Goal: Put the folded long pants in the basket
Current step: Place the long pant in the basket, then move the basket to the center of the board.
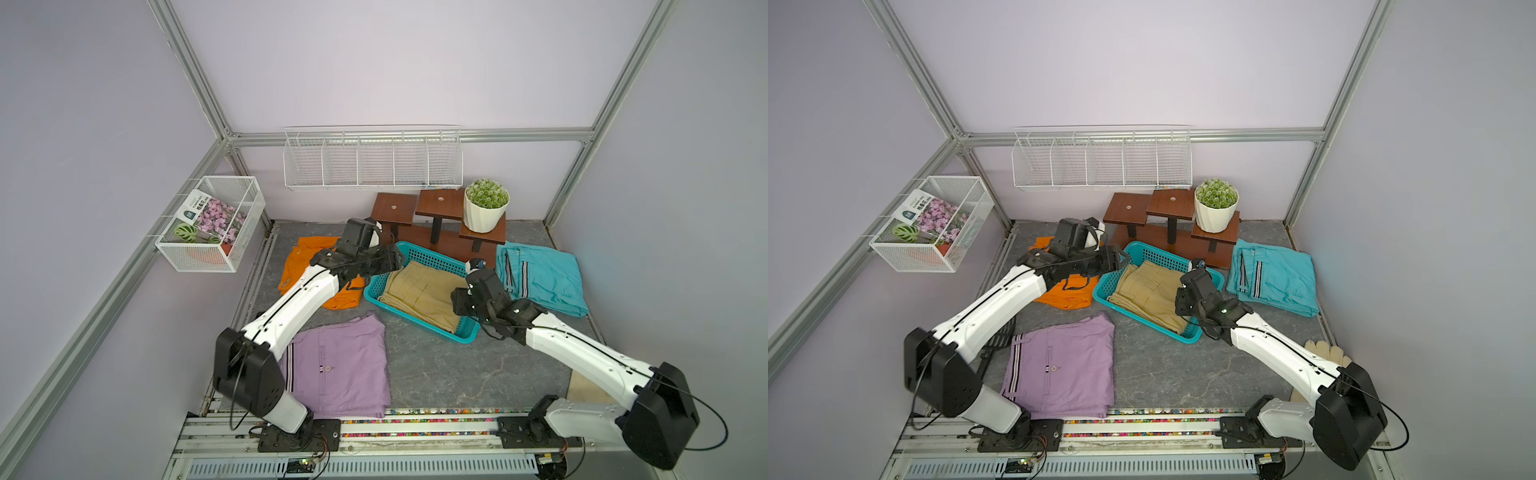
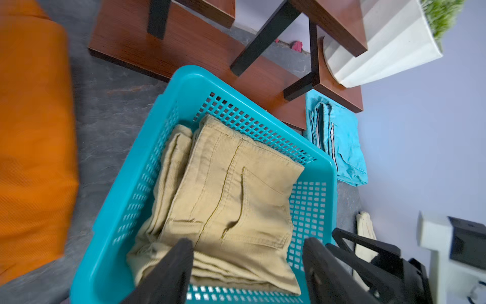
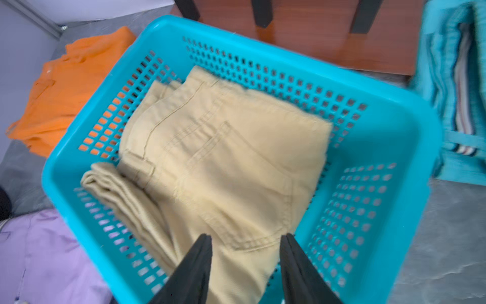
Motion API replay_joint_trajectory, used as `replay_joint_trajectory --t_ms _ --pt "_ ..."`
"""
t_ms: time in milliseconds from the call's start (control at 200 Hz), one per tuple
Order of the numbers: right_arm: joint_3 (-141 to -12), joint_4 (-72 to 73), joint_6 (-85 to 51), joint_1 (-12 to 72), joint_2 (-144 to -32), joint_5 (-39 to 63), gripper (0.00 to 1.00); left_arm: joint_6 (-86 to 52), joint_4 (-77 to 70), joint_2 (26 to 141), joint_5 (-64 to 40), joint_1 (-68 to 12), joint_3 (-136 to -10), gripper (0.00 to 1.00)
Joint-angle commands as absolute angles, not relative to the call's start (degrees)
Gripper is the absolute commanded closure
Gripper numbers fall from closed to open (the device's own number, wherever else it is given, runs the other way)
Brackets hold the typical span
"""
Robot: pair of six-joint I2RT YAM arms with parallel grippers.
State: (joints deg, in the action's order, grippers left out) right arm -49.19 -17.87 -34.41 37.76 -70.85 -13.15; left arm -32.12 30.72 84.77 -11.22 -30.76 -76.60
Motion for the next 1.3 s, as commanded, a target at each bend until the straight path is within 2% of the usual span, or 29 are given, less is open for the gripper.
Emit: replay_joint_trajectory --t_ms 0,60,145,215,280,315,405,535,555,620,650,710,810,855,925,1020,1190,1295 --pt "-42.36 -16.16 -37.36 38.28 -63.53 -17.66 0.35 -33.06 27.41 78.85 1.25 -30.05 -68.63 0.18" --pt "-38.77 -16.87 -38.48 38.35 -57.84 -21.25 0.33 -32.28 23.3 77.35 -0.67 -26.76 -64.39 0.17" --pt "-34.7 -19.12 -40.29 38.31 -51.91 -23.94 0.31 -32.09 19.29 80.08 -9.22 -20.27 -61.54 0.17" --pt "-31.78 -21.47 -43.49 38.23 -48.49 -25.75 0.3 -31.9 21.91 84.65 -8.96 -17.76 -63.64 0.19" --pt "-28.17 -19.43 -44.41 38.22 -46.58 -25.91 0.2 -32.02 24.12 88.61 -7.28 -17.15 -65.61 0.21" --pt "-26.87 -18.11 -44.71 38.0 -46.62 -25.47 0.18 -32.32 23.75 89.48 -7.52 -17.14 -65.55 0.21" --pt "-26.92 -17.07 -45.5 37.2 -49.8 -23.86 0.18 -34.06 21.6 88.32 -9.17 -17.13 -62.93 0.21" --pt "-30.48 -18.59 -46.32 37.09 -55.46 -23.11 0.19 -35.44 23.95 80.29 -5.92 -17.09 -58.3 0.17" --pt "-31.07 -19.05 -46.44 37.04 -56.21 -23.3 0.21 -35.94 24.47 78.52 -5.12 -17.11 -57.32 0.13" --pt "-32.16 -19.65 -46.8 37.03 -57.66 -23.8 0.36 -37.67 25.01 72.06 -4.05 -17.13 -53.35 0.0" --pt "-32.17 -19.24 -46.68 36.98 -57.97 -23.9 0.44 -38.65 25.36 68.96 -4.18 -17.11 -51.17 0.0" --pt "-32.1 -18.68 -46.67 36.67 -58.1 -23.65 0.67 -40.79 26.3 63.06 -3.68 -17.05 -47.5 0.0" --pt "-33.05 -20.57 -46.49 36.52 -57.06 -23.7 0.88 -45.71 29.98 53.34 -2.59 -16.96 -42.38 0.0" --pt "-33.67 -23.12 -46.49 36.42 -55.72 -25.09 0.94 -47.86 31.64 49.13 -2.21 -16.95 -40.09 0.0" --pt "-34.63 -27.05 -46.05 36.08 -52.93 -27.02 0.99 -49.4 32.06 43.46 -3.68 -16.84 -36.32 0.0" --pt "-35.65 -32.21 -45.56 34.05 -48.6 -27.61 1.0 -48.52 31.91 38.89 -5.71 -16.82 -35.75 0.0" --pt "-36.74 -37.59 -42.9 30.05 -42.71 -24.96 1.0 -47.04 38.91 42.7 -6.31 -16.87 -40.93 0.0" --pt "-38.8 -41.9 -40.79 27.34 -42.53 -25.63 1.0 -47.77 43.25 46.01 -3.14 -16.87 -43.02 0.0"
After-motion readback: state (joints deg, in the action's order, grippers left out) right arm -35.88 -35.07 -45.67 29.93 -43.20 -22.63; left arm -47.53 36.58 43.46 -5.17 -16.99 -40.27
